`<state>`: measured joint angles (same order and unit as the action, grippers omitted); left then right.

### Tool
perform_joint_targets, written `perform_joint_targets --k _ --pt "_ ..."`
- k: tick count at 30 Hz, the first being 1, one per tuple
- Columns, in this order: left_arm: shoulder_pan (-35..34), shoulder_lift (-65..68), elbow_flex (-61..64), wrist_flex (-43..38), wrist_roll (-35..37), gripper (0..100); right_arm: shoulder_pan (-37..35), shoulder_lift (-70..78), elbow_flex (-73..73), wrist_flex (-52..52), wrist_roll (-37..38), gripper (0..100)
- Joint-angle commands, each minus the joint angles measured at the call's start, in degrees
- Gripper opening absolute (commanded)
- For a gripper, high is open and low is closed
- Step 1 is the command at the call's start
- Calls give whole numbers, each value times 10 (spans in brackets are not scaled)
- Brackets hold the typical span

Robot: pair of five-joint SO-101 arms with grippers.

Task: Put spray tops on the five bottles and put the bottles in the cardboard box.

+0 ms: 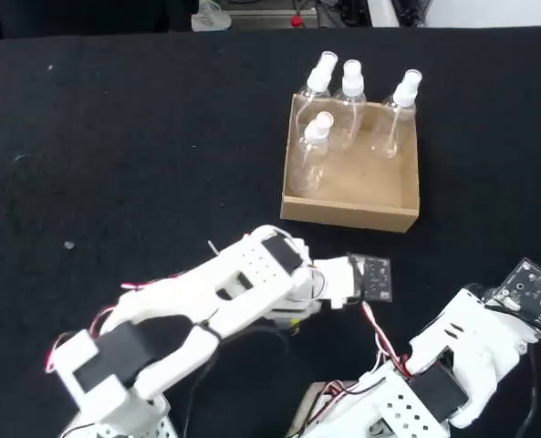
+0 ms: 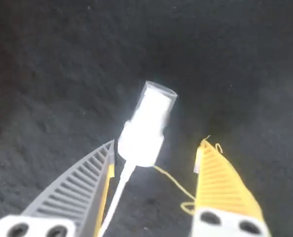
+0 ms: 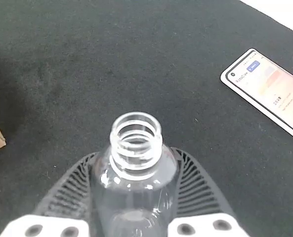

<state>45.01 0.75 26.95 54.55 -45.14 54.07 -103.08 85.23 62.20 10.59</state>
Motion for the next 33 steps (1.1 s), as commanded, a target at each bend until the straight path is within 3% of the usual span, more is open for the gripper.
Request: perform_joint_targets --k 1,8,15,21,26,33 --pt "-5 17 -56 -4 -5 252 7 -62 -20 4 5 15" --pt "-4 25 -54 -7 -4 245 7 -62 -20 4 5 15" --pt "12 22 -54 -2 55 37 7 -62 -20 4 5 15" --pt "-18 18 -59 31 99 30 7 -62 -22 4 5 15" --pt "-113 18 -59 87 138 30 0 -62 -25 4 4 15" --pt "-335 -45 -58 165 144 30 -120 -60 -20 4 5 15"
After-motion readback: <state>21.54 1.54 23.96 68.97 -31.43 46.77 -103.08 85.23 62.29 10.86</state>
